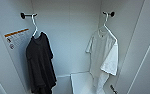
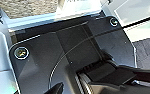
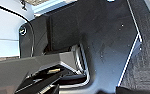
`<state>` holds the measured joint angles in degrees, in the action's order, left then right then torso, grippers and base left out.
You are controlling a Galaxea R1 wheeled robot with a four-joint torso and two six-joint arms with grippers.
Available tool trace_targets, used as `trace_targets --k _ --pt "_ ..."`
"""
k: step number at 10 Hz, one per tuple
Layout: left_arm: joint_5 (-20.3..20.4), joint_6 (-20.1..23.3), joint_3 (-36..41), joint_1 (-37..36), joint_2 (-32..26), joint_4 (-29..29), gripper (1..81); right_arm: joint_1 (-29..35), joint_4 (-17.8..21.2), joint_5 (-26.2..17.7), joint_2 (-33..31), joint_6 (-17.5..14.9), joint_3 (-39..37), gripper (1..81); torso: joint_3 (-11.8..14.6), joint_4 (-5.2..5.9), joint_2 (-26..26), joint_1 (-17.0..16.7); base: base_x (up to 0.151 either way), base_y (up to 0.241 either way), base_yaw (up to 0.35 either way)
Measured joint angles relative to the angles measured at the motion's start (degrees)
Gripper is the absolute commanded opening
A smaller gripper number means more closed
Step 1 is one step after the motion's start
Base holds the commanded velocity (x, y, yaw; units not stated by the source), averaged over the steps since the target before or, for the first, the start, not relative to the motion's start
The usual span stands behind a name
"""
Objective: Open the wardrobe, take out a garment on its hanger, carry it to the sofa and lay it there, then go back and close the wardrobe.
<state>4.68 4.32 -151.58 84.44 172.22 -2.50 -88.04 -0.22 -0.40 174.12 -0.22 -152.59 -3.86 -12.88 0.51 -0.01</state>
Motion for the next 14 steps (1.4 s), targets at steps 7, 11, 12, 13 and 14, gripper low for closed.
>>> trace_targets --k 7,11,12,13,14 --pt "-0.2 0.0 0.0 -0.4 -0.5 0.0 81.1 0.0 0.0 0.0 0.1 0.0 0.0 81.1 0.0 -8.98 0.0 0.0 0.000 0.000 0.000" --pt "-0.3 0.0 0.1 -0.9 -0.5 0.0 81.1 0.0 0.0 -0.1 0.1 0.0 0.0 81.1 0.0 -11.50 0.0 0.0 0.000 0.000 0.000" --pt "-0.6 0.0 0.9 -1.6 -0.7 -0.1 81.1 0.1 0.0 0.0 0.1 0.0 0.0 81.1 0.0 -11.50 0.0 0.0 0.000 0.000 0.000" --pt "-0.7 0.1 2.5 -2.6 -1.2 -0.3 81.1 0.3 0.0 0.0 0.1 0.0 0.0 81.1 0.0 -11.50 0.0 0.0 0.000 0.000 0.000" --pt "-1.0 0.1 5.0 -3.7 -1.7 -0.5 81.1 0.2 0.0 0.1 0.2 0.0 0.0 81.1 0.0 -11.50 0.0 0.0 0.000 0.000 0.000"
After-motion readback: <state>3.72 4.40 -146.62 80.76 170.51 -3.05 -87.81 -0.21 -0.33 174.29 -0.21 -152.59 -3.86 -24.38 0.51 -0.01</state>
